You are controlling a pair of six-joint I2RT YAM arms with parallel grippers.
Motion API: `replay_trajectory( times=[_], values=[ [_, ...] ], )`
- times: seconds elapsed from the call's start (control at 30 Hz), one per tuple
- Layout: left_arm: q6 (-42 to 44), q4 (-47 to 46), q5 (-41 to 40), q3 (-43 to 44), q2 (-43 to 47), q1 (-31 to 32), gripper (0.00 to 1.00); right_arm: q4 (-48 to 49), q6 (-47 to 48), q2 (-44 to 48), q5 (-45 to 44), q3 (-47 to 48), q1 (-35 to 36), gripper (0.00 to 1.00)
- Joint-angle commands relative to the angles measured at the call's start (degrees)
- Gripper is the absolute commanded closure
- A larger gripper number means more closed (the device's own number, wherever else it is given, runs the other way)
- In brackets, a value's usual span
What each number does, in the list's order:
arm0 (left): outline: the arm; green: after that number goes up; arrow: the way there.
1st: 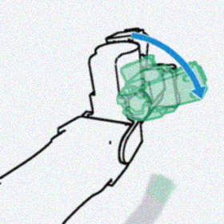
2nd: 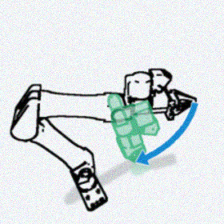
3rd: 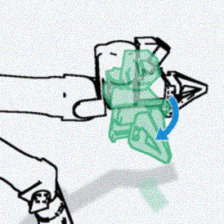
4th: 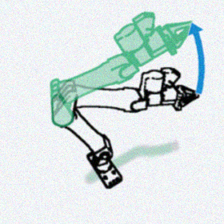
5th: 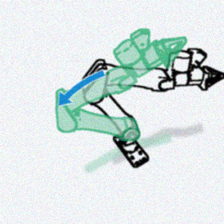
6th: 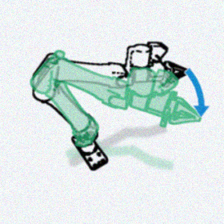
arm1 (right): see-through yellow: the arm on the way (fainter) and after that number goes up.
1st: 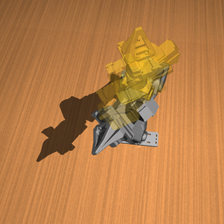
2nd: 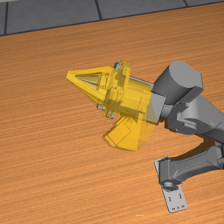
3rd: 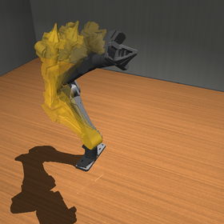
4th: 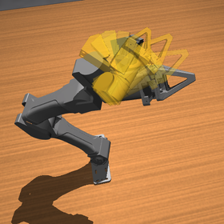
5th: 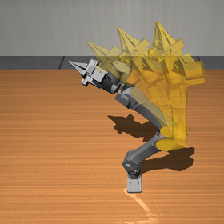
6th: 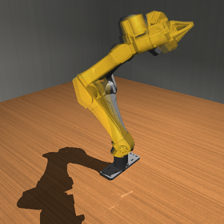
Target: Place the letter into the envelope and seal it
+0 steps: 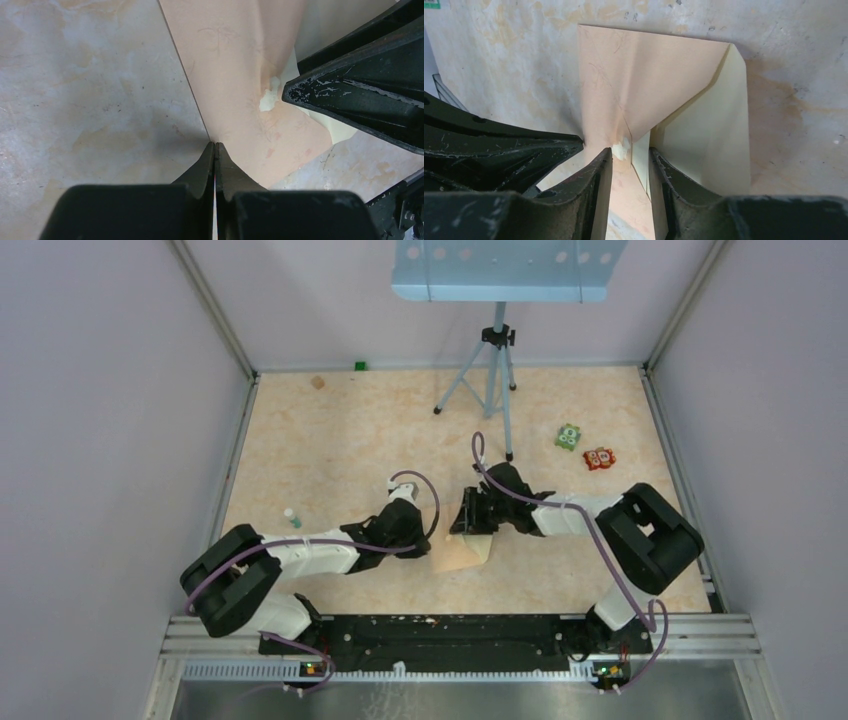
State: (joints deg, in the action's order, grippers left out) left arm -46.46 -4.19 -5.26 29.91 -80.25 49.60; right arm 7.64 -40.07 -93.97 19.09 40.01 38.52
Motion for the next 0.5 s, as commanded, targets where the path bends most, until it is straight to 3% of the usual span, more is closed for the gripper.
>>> replay_trajectory(
  times=[0.0, 0.23, 0.47],
  values=[
    [-0.4, -0.2, 1.1, -0.7, -0.7, 0.1, 1.0, -4.2, 1.4, 2.4, -5.0, 2.3, 1.1, 0.65],
    [-0.8, -2.1, 2.3, -1.0, -0.4, 0.2, 1.0, -5.2, 0.0, 3.2, -6.7, 2.9, 3.1, 0.56],
    [-1.0, -4.5, 3.8, -1.6, -0.1, 0.1, 1.0, -4.5, -1.4, 2.7, -7.1, 2.7, 4.0, 0.54]
  ],
)
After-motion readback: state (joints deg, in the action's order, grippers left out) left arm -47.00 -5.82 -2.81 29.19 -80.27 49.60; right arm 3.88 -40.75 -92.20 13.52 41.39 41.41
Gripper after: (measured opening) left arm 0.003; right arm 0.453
